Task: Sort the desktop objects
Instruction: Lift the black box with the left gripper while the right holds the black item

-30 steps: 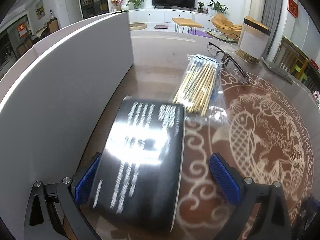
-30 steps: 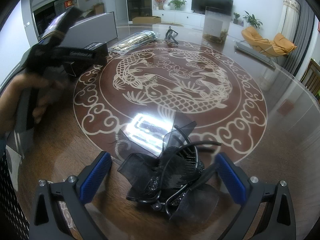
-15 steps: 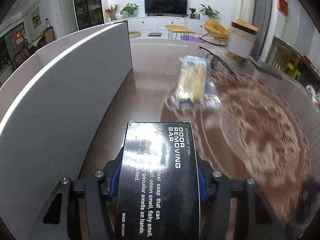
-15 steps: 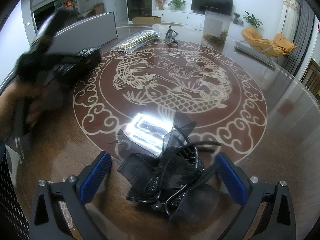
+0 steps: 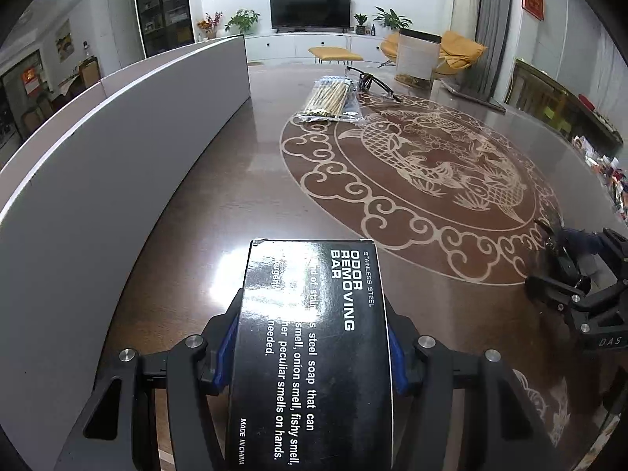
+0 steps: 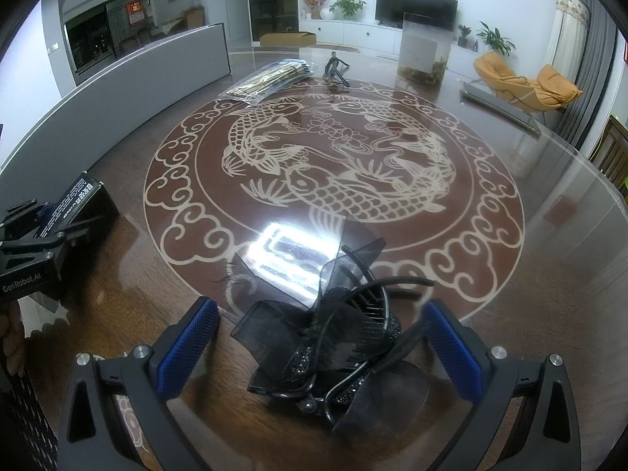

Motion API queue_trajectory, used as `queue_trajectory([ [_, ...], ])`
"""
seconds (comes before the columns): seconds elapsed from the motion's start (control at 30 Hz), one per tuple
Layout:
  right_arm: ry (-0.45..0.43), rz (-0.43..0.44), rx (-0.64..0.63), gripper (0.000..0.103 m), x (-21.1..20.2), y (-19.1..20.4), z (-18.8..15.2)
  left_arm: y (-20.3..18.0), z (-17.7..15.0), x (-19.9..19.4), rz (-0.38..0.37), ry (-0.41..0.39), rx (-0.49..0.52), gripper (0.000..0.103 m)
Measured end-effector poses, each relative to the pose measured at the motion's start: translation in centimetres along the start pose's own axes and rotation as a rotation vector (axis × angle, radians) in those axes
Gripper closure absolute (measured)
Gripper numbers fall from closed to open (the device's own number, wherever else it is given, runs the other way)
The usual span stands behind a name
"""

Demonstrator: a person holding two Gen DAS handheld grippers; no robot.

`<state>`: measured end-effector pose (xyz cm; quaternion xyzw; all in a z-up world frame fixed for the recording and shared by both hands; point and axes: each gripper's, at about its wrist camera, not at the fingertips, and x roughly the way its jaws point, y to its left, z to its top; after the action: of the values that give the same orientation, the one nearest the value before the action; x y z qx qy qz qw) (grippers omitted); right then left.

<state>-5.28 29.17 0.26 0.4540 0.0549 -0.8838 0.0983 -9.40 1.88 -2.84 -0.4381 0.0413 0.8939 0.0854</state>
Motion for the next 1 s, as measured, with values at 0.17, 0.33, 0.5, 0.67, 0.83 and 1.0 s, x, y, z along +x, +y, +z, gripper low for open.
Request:
queue_trajectory([
  [0.17, 0.000, 0.000, 0.000, 0.000, 0.0, 0.0, 0.0, 0.2, -0.5, -0.3, 0.002, -0.003, 0.000, 0.044],
  [0.33, 0.000, 0.000, 0.000, 0.000, 0.0, 0.0, 0.0, 0.0, -0.4, -0.2, 0.002, -0.001, 0.002, 0.039],
  [0.5, 0.000, 0.000, 0.000, 0.000, 0.0, 0.0, 0.0, 0.6, -0.4, 0.4, 0.012, 0.038, -0.023, 0.006],
  [0.67, 0.000, 0.000, 0.000, 0.000, 0.0, 0.0, 0.0, 0.2, -0.3, 0.7, 0.008, 0.058, -0.003, 0.000],
  [0.83, 0.000, 0.000, 0.000, 0.000, 0.0, 0.0, 0.0, 0.2, -0.3, 0.7, 0.008, 0.058, -0.004, 0.000],
  [1.0, 0.000, 0.000, 0.000, 0.000, 0.0, 0.0, 0.0, 0.2, -0.4, 0.7, 0.008, 0.058, -0.005, 0.000],
])
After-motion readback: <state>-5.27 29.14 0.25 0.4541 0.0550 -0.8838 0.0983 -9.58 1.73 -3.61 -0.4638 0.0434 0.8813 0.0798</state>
